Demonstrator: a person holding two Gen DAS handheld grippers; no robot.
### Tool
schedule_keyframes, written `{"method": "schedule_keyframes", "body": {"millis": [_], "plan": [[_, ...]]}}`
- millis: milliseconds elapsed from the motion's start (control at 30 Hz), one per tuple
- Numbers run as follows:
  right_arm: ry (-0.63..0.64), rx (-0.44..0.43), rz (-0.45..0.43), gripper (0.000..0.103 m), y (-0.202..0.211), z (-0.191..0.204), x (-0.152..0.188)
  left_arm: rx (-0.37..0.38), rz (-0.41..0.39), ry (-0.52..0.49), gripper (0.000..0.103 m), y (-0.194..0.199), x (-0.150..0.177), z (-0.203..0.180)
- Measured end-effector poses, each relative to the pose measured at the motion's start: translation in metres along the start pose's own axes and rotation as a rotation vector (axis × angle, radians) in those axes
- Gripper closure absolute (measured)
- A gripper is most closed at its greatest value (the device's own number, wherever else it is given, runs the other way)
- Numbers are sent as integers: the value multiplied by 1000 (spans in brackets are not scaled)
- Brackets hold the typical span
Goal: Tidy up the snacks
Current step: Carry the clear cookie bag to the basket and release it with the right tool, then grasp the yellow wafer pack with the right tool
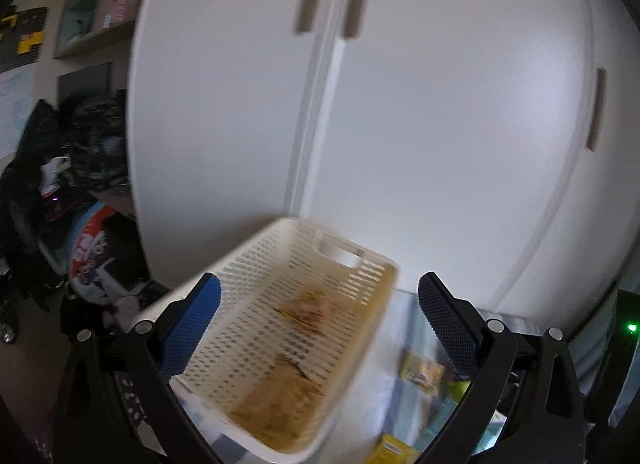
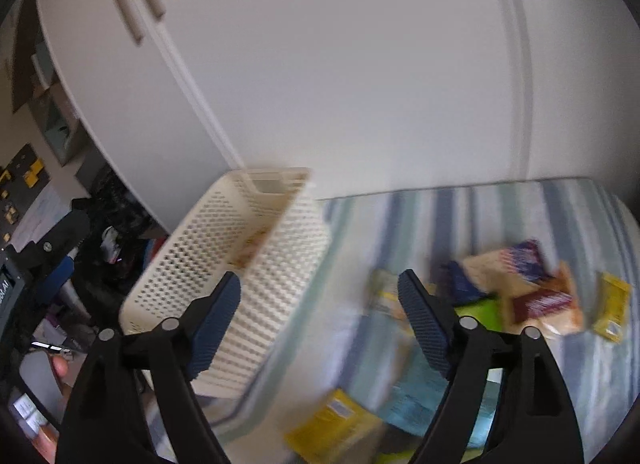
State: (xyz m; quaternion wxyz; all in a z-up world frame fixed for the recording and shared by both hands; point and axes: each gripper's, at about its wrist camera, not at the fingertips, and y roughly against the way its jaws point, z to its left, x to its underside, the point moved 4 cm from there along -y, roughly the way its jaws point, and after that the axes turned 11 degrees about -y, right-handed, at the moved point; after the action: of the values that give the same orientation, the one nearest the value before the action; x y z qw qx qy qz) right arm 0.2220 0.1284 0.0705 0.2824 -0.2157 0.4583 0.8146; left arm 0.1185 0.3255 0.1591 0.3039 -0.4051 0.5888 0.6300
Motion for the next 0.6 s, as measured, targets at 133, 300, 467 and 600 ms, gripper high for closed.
{"method": "schedule_keyframes", "body": {"millis": [133,300,467,600], "plan": [[-58,58,-18,21,17,-41,-2,58,8,-28,3,0,0,-19],[-130,145,-43,15,35,-91,-4,88,5,-82,3,2,1,-42],[-143,290,-57,15,48,-141,-5,136,38,-163,3,-7,10,-69],[-187,415,-40,15,52,-189,-8,270,127,-174,3,-28,27,-93]]}}
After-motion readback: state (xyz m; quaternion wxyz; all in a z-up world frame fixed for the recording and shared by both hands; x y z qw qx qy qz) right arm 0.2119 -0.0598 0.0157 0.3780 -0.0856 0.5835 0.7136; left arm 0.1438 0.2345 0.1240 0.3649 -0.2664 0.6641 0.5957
